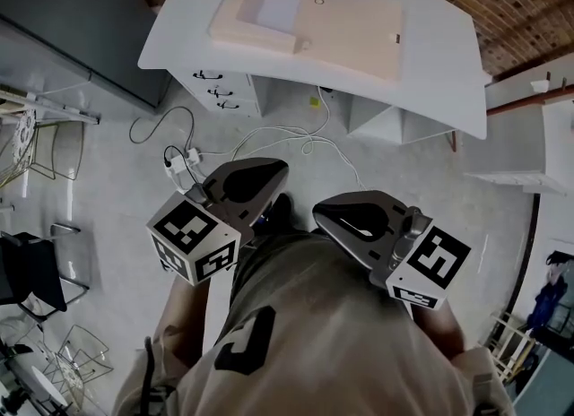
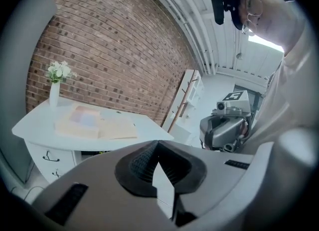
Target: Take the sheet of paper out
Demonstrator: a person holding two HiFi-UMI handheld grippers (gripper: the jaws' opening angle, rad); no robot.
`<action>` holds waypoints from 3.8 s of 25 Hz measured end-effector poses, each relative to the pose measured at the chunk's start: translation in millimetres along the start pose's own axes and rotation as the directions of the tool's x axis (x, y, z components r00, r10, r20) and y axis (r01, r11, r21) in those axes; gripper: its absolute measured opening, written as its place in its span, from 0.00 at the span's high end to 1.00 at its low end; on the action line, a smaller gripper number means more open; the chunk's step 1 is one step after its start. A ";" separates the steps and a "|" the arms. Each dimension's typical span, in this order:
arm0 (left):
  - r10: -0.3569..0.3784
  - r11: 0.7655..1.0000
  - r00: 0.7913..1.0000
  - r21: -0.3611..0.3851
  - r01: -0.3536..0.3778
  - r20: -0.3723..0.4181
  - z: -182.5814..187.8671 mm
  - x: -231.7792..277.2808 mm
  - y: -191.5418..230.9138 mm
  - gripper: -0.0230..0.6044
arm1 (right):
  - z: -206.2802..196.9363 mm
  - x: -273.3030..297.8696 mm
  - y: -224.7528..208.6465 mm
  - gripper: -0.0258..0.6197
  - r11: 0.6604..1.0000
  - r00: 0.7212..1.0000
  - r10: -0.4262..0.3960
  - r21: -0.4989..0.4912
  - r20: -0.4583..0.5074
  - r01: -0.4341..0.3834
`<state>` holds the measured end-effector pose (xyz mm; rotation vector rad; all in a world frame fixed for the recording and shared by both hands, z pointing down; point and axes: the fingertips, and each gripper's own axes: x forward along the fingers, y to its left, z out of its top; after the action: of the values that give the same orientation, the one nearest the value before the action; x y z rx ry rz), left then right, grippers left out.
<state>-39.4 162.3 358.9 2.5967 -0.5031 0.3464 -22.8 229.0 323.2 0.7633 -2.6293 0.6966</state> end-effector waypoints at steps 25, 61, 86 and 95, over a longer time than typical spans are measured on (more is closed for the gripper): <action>0.011 1.000 0.999 -0.015 -0.010 0.045 12.4 -16.4 63.8 0.94 | 32.0 43.6 -45.5 0.92 0.989 0.995 -0.083 0.125 0.064 0.074; 0.179 0.984 0.984 0.010 -0.179 -0.010 72.7 95.0 63.3 0.94 | 72.6 -15.9 -184.2 0.92 0.950 0.964 0.147 0.241 0.222 -0.200; 0.249 0.969 0.969 -0.009 -0.249 -0.004 103.3 144.2 108.7 0.94 | 82.6 -7.2 -272.4 0.92 0.865 0.947 0.206 0.407 0.247 -0.294; 0.195 0.981 0.981 -0.013 -0.195 0.009 126.9 128.6 173.4 0.94 | 99.6 43.5 -304.0 0.92 0.791 0.955 0.145 0.550 0.260 -0.270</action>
<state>25.4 -79.5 360.9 2.5444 -0.7645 0.3934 98.5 -66.5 369.1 0.7245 -2.7207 1.6231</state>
